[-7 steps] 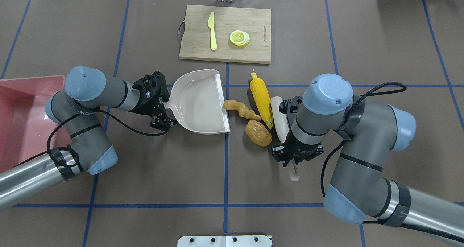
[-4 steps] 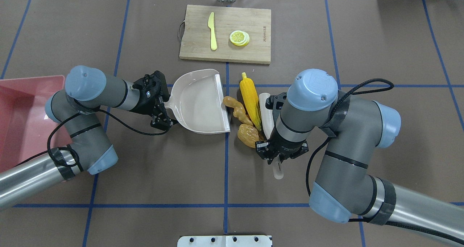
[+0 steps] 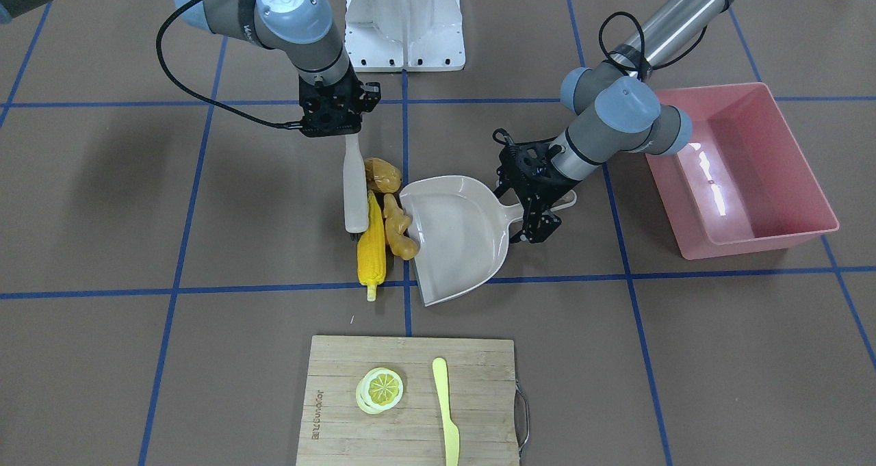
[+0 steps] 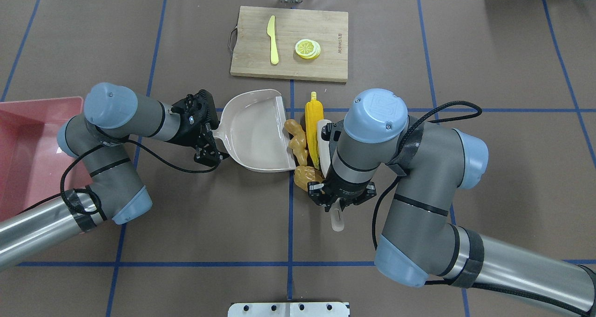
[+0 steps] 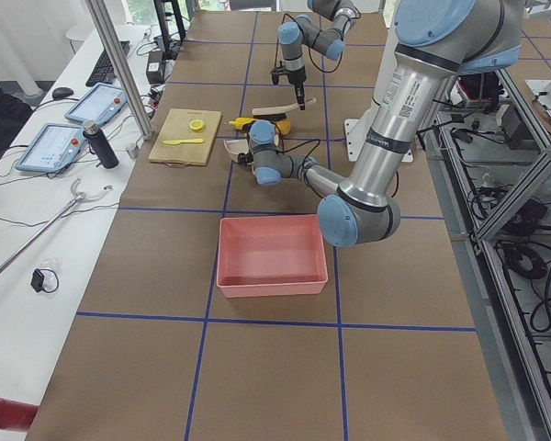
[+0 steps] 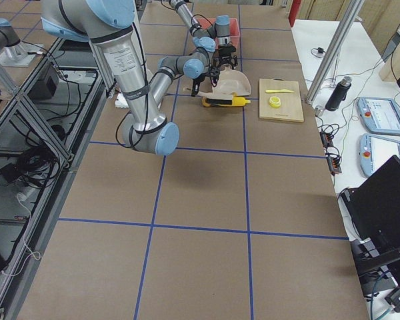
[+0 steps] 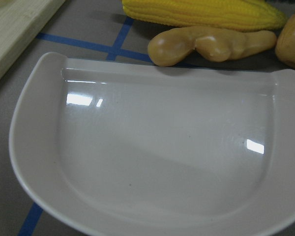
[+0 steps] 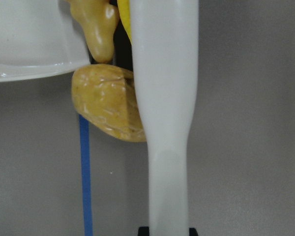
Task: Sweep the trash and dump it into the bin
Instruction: 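Sweep the corn and ginger into the dustpan with the right gripper's brush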
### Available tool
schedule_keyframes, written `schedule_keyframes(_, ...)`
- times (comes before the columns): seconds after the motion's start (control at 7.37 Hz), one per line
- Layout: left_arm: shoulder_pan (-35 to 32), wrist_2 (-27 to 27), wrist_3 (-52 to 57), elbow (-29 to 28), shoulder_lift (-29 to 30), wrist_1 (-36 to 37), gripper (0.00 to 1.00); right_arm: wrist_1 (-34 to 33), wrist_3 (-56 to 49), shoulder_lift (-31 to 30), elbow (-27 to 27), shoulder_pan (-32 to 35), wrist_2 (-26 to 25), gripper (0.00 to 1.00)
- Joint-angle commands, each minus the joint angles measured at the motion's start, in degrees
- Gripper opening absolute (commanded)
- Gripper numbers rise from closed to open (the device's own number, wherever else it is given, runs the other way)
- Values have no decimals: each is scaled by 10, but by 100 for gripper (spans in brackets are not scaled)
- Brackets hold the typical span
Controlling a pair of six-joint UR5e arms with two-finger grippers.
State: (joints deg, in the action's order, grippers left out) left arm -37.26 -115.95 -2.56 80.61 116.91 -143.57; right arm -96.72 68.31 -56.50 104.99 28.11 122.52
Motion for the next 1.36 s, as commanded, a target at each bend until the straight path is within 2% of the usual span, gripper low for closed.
schedule_keyframes(0.0,0,2,0,1,1,0,98,-17,-2,-1,21,19,9,0)
schedule_keyframes(0.41,0,4,0,-2,0,1,98,-28,-14,-40,41,47,11,0)
schedule_keyframes(0.54,1,4,0,-2,0,1,98,-26,-39,-48,30,41,-2,0)
schedule_keyframes(1.22,0,4,-1,3,0,12,98,-13,-51,-35,8,1,-1,0)
